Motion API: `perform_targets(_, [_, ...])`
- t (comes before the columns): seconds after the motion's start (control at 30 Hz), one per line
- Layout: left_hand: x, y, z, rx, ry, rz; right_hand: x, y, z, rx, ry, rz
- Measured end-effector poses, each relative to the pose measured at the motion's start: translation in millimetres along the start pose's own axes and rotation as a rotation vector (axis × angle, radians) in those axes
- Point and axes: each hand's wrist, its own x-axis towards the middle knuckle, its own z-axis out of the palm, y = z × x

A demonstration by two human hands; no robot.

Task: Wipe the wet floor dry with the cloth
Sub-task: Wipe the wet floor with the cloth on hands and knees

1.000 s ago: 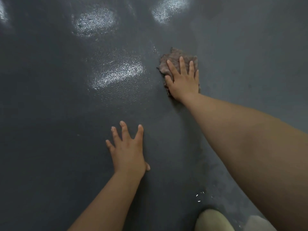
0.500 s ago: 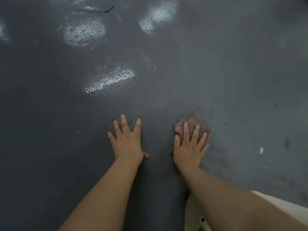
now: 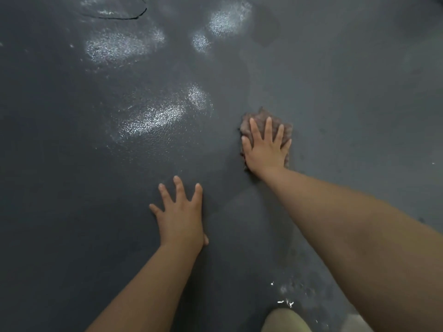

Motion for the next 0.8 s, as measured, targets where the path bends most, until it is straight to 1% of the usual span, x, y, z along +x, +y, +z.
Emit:
perform_targets(0.2, [4,-1,2,-0.004,0.009,0.001,58,-14,-23,0.020,-0.074,-0.021])
perform_targets(0.37, [3,-2,2,0.007,0.011,0.002,39,-1,-19,0.044,-0.033,0.002])
perform_targets(0.6, [3,-2,1,-0.019,0.001,0.002,-46,45,9,0.118,0.012,0.255])
perform_targets(0.8, [3,-1,2,-0.025,0.017,0.013,-167,51,50,0.178,0.051,0.570])
